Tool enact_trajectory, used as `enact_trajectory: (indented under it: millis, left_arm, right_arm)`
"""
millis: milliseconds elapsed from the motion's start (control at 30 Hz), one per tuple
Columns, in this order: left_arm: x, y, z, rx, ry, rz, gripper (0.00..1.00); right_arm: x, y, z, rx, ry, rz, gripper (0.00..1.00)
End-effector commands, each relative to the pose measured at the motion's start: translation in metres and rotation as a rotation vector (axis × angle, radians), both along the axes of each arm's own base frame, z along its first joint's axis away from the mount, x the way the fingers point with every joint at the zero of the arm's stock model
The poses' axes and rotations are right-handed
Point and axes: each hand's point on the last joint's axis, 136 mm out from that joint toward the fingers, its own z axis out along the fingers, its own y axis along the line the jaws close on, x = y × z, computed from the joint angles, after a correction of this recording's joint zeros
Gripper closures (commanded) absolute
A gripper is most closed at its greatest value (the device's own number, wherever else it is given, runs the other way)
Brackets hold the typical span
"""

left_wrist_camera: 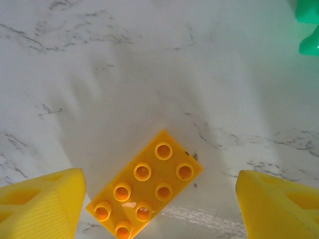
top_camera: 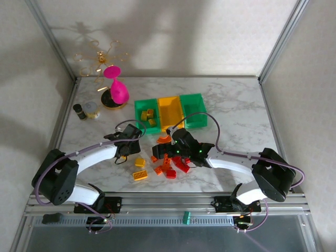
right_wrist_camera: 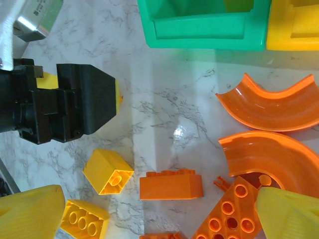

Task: Sort the legos into containers by color
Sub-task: Pick up the lego from the center of the table.

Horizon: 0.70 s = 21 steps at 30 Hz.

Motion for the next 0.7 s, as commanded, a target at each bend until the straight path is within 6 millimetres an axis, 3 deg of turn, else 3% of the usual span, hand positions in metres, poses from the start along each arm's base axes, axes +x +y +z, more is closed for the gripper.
enact_trajectory:
  millis: [0, 267, 367, 667]
  left_arm:
    - [0.001, -0.003, -0.009, -0.008, 0.037, -0.045, 0.20]
    - [-0.007, -0.012, -0.025, -0.065, 0.096, -0.083, 0.19]
    - [-0.017, -0.006, -0.031, -0.018, 0.124, -0.075, 0.21]
    - [-0.023, 0.001, -0.036, 0.022, 0.125, -0.033, 0.43]
  right_arm:
    - [0.003, 0.003, 0.005, -0.005, -0.019, -0.009, 0.02]
    - [0.002, 0.001, 0.005, -0.008, -0.016, -0.016, 0.01]
    - [0.002, 0.001, 0.004, -0.007, -0.015, -0.016, 0.01]
    - [0.003, 0.005, 0.004, 0.003, -0.012, -0.007, 0.01]
